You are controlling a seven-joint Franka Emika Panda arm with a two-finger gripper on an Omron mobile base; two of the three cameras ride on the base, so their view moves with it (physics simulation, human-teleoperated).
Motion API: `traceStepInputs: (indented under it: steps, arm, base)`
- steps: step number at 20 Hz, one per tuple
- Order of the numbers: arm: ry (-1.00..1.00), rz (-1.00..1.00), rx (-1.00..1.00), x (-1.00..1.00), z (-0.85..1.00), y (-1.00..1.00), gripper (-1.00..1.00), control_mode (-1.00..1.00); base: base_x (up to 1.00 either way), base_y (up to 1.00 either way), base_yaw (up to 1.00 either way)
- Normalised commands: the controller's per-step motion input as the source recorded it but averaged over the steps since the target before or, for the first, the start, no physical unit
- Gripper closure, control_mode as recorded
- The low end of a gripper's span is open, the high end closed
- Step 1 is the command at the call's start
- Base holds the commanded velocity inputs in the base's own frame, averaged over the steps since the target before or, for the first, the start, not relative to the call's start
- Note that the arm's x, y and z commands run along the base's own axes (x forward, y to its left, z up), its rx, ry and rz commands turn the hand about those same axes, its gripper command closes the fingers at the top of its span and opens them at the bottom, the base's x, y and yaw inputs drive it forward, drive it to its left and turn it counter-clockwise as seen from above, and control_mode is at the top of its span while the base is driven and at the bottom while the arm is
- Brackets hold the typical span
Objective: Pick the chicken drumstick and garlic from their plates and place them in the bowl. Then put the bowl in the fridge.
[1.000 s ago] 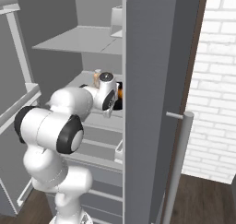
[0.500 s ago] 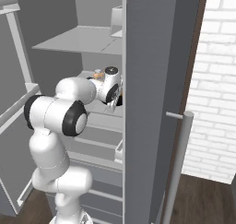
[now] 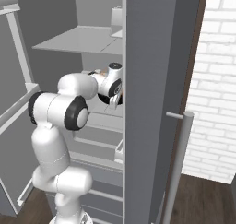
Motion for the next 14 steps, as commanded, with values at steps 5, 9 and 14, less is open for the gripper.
traceStepInputs:
  steps: [5,9,14]
  arm:
    - [0.01,0.00,0.00,-0.12,-0.23,0.00,-1.00,-1.00]
    - [-0.04,0.00,0.00,-0.35,0.00,0.00,-1.00,-1.00]
    - [-0.11,0.00,0.00,-0.47,0.08,-0.01,-1.00,-1.00]
  base:
    - [0.00,0.00,0.00]
    - [0.00,0.00,0.00]
    - [0.00,0.00,0.00]
